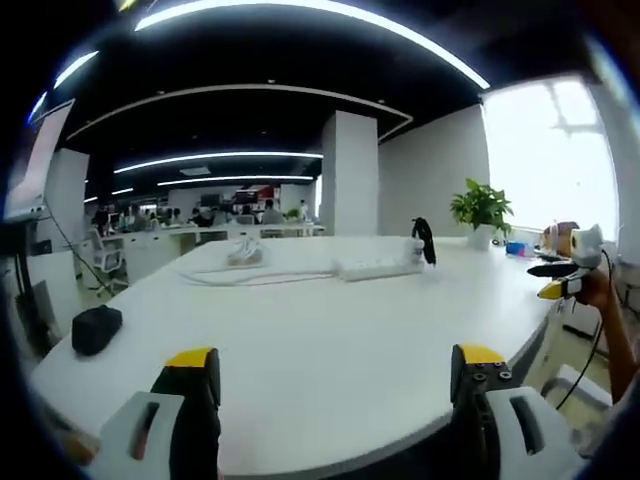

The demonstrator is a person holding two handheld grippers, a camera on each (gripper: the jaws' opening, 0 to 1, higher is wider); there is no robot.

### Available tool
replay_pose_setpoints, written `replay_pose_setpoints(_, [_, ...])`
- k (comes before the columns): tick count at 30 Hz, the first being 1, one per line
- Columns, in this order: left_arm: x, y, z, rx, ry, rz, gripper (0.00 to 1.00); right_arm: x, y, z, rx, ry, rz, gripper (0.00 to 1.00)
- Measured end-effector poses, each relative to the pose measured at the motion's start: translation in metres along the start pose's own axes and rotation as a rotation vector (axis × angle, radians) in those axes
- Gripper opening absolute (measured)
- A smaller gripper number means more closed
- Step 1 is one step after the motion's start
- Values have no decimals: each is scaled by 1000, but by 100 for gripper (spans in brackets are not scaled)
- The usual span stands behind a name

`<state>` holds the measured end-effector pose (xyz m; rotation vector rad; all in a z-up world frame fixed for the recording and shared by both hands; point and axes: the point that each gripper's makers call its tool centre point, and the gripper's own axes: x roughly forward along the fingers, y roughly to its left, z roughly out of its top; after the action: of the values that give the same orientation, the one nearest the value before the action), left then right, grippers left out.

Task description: Straighten the power strip on the desk, plug the charger into it

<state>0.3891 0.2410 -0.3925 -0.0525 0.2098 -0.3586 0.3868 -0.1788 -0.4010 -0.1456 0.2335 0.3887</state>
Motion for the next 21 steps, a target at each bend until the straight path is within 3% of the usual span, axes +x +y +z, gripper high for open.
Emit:
replay_pose_setpoints(4, [-6, -2, 4, 1, -13, 32, 98, -8, 2, 7, -5, -24, 2, 99])
replay_pose_setpoints(11, [-25, -5, -2, -11, -41, 58, 97, -24, 16, 3, -34, -30, 21, 99])
replay_pose_setpoints(15, [-36, -9, -10, -2, -23, 65, 97, -34, 24, 0, -38, -40, 26, 99])
replay_pose_setpoints(21, [-36, -12, -7, 6, -34, 62, 97, -24, 22, 13, -30, -49, 35, 99])
